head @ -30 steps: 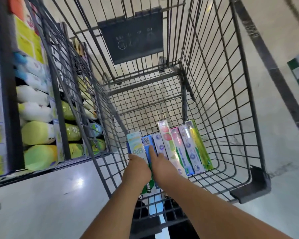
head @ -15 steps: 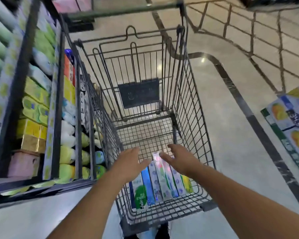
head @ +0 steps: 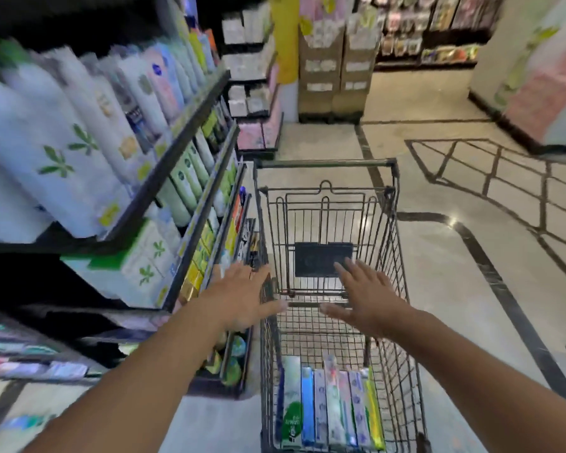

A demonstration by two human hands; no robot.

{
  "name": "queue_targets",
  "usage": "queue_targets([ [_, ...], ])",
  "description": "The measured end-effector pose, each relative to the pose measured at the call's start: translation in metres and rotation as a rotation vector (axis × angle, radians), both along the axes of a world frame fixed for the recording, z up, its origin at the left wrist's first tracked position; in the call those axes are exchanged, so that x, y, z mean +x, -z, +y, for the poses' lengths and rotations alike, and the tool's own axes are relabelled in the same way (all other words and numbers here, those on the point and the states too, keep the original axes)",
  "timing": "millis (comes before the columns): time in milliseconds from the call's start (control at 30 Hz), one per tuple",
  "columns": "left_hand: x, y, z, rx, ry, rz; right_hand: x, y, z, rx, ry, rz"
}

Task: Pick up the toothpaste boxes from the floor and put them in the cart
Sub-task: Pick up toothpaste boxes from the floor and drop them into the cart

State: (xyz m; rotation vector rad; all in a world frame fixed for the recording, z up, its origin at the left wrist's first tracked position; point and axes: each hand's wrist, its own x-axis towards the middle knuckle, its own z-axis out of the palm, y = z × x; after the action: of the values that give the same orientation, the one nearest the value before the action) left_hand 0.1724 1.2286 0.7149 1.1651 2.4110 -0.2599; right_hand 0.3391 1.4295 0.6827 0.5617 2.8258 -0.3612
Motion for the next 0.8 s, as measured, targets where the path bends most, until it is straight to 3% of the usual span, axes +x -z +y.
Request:
queue_targets([
  [367, 0.007, -0.012, -0.147, 0.025, -0.104, -0.051, -0.031, -0.025, -0.124, 0.013, -0.209, -0.071],
  [567, 0.022, -0.011, -0.306, 0.071, -0.332, -0.049, -0.055, -0.042, -0.264, -0.006, -0.426, -0.090],
  [800, 0.065, -0.039, -0.549, 0.086, -0.738, 0.158, -0.098, -0.060, -0.468, 0.071, -0.730, -0.034],
])
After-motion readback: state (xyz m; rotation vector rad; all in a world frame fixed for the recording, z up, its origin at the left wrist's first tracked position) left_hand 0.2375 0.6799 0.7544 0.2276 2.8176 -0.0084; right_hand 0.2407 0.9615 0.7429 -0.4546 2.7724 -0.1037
